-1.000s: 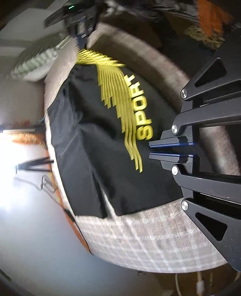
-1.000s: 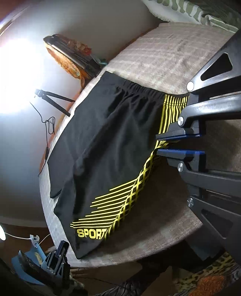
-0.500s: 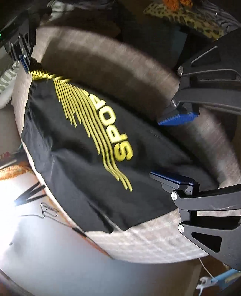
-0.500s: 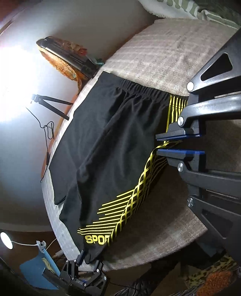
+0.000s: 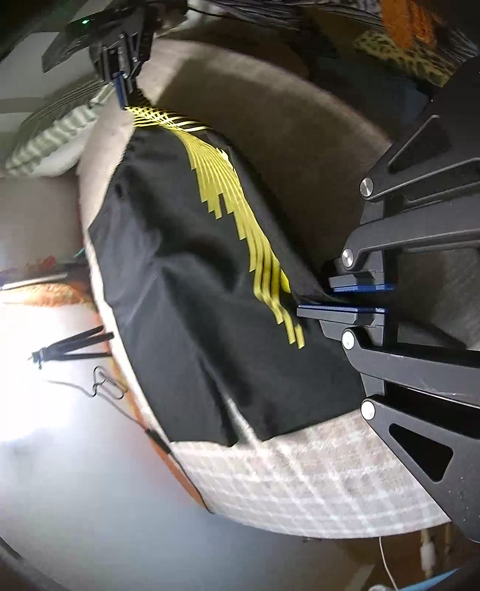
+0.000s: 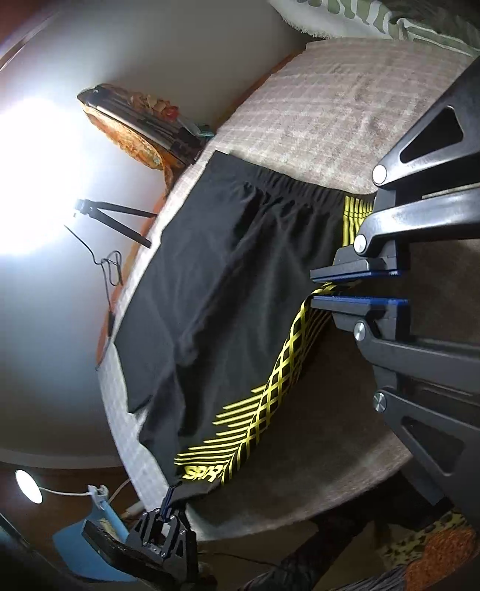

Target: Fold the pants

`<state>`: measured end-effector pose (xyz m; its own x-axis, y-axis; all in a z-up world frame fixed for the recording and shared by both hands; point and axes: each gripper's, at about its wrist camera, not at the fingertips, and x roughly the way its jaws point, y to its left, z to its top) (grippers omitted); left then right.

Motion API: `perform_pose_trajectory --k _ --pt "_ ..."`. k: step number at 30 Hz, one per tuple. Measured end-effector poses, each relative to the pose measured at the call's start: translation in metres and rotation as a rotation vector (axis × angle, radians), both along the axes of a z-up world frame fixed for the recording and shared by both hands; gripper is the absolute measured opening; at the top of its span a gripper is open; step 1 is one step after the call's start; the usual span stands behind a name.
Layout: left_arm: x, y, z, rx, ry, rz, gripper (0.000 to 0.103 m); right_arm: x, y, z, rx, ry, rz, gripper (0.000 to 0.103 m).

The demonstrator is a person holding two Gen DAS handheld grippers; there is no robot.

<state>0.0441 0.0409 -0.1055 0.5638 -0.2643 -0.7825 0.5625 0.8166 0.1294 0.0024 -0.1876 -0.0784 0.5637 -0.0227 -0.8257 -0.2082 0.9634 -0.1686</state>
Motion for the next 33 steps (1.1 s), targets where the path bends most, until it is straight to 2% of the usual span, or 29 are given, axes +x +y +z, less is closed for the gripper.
perform_pose_trajectory --k 7,9,11,12,13,16,20,23,25,26,28,33 --pt "0.019 0.004 0.012 -0.050 -0.015 0.020 0.004 0.017 -0.004 0.010 -0.002 -0.014 0.003 0.003" --pt "0.020 0.004 0.012 -0.047 -0.011 0.014 0.004 0.020 -0.006 0.008 0.061 0.032 0.030 0.003" --pt "0.022 0.002 0.007 -0.033 0.002 0.001 0.004 0.017 -0.005 0.005 0.118 0.063 0.078 0.011" --pt "0.022 0.002 0.006 -0.029 0.005 -0.002 0.004 0.013 -0.002 0.003 0.149 0.088 0.119 0.033" --pt "0.023 0.001 0.003 -0.026 0.009 -0.005 0.004 0.009 0.002 0.001 0.164 0.102 0.146 0.049" --pt "0.025 0.002 -0.001 -0.031 0.014 -0.001 0.003 -0.003 0.022 -0.011 0.142 0.159 0.240 0.056" --pt "0.030 0.003 0.000 -0.051 0.017 0.010 0.003 -0.010 0.041 -0.033 0.076 0.208 0.294 0.058" --pt "0.030 0.003 0.000 -0.055 0.015 0.009 0.003 -0.007 0.050 -0.053 -0.024 0.225 0.292 0.052" --pt "0.030 0.003 -0.001 -0.048 0.014 0.006 0.003 -0.004 0.051 -0.060 -0.055 0.231 0.289 0.025" --pt "0.030 0.003 -0.002 -0.048 0.015 0.006 0.003 -0.003 0.050 -0.060 -0.051 0.227 0.288 0.021" --pt "0.031 0.003 -0.002 -0.049 0.016 0.004 0.003 0.000 0.051 -0.057 -0.048 0.206 0.279 0.006" --pt "0.037 0.003 0.001 -0.060 0.007 0.002 0.003 0.010 0.046 -0.039 -0.069 0.137 0.251 0.001"
